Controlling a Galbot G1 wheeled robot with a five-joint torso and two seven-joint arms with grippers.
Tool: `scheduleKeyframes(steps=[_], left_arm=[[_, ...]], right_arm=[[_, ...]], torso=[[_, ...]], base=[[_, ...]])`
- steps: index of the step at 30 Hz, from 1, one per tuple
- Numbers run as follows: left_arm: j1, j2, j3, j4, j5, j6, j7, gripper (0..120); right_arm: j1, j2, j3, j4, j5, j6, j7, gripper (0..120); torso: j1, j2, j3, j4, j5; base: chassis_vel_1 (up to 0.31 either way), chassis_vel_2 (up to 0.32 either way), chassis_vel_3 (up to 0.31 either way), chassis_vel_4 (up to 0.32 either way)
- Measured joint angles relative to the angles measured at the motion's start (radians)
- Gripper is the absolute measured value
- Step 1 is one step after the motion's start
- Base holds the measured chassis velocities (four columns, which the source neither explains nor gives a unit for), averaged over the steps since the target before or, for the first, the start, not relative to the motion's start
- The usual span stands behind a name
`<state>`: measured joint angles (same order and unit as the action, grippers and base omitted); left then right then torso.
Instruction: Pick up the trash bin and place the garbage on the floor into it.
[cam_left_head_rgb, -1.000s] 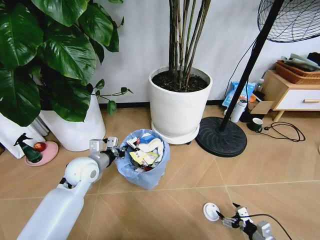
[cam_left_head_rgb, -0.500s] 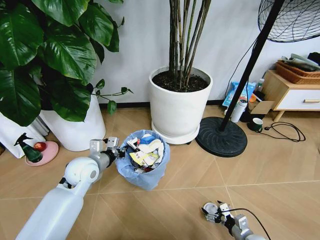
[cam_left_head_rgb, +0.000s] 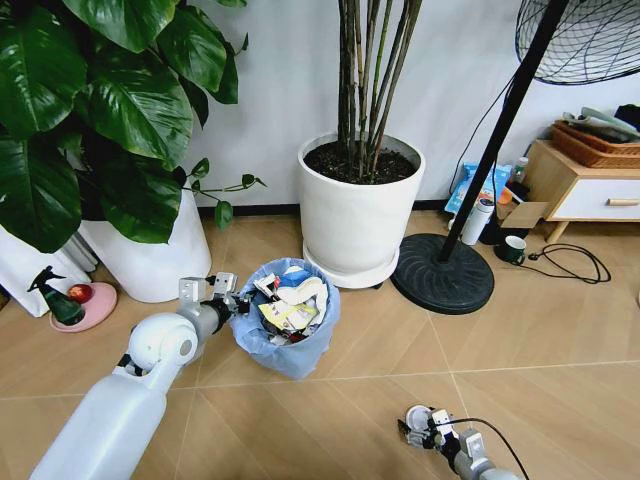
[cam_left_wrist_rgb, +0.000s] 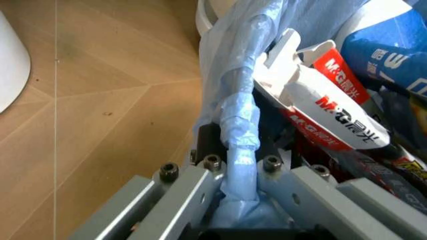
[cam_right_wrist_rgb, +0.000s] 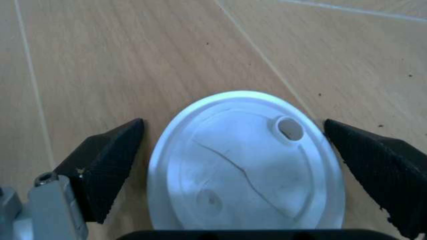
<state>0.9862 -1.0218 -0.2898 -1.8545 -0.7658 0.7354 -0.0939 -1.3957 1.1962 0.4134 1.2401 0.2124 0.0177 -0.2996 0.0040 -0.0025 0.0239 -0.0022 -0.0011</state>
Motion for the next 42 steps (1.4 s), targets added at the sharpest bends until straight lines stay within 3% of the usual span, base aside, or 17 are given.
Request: scheduleKeyframes(steps=[3, 10, 30, 42], left_arm=[[0.000, -0.001, 0.000, 0.001, 0.000, 0.000, 0.000, 0], [-0.003, -0.002, 0.001, 0.004, 0.000, 0.000, 0.001, 0], [-0.009, -0.004, 0.003, 0.007, -0.002, 0.000, 0.001, 0], [-0.009, -0.006, 0.002, 0.006, -0.003, 0.000, -0.001, 0]], right_arm=[[0.002, 0.000, 0.001, -0.004, 0.000, 0.000, 0.001, 97], [0.007, 0.004, 0.002, -0.011, -0.003, 0.002, 0.003, 74], [0.002, 0.005, 0.004, -0.012, -0.018, 0.002, 0.018, 28], [0.000, -0.004, 0.008, 0.022, -0.018, -0.014, 0.024, 11]], torso=[[0.000, 0.000, 0.000, -0.0001, -0.0001], [0.000, 0.000, 0.000, -0.0002, -0.0008], [0.000, 0.000, 0.000, 0.0002, 0.0001], [0.000, 0.000, 0.000, 0.0001, 0.0011]], base=[[0.000, 0.000, 0.000, 0.000], [0.000, 0.000, 0.000, 0.000], [0.000, 0.000, 0.000, 0.000], [0.000, 0.000, 0.000, 0.000]])
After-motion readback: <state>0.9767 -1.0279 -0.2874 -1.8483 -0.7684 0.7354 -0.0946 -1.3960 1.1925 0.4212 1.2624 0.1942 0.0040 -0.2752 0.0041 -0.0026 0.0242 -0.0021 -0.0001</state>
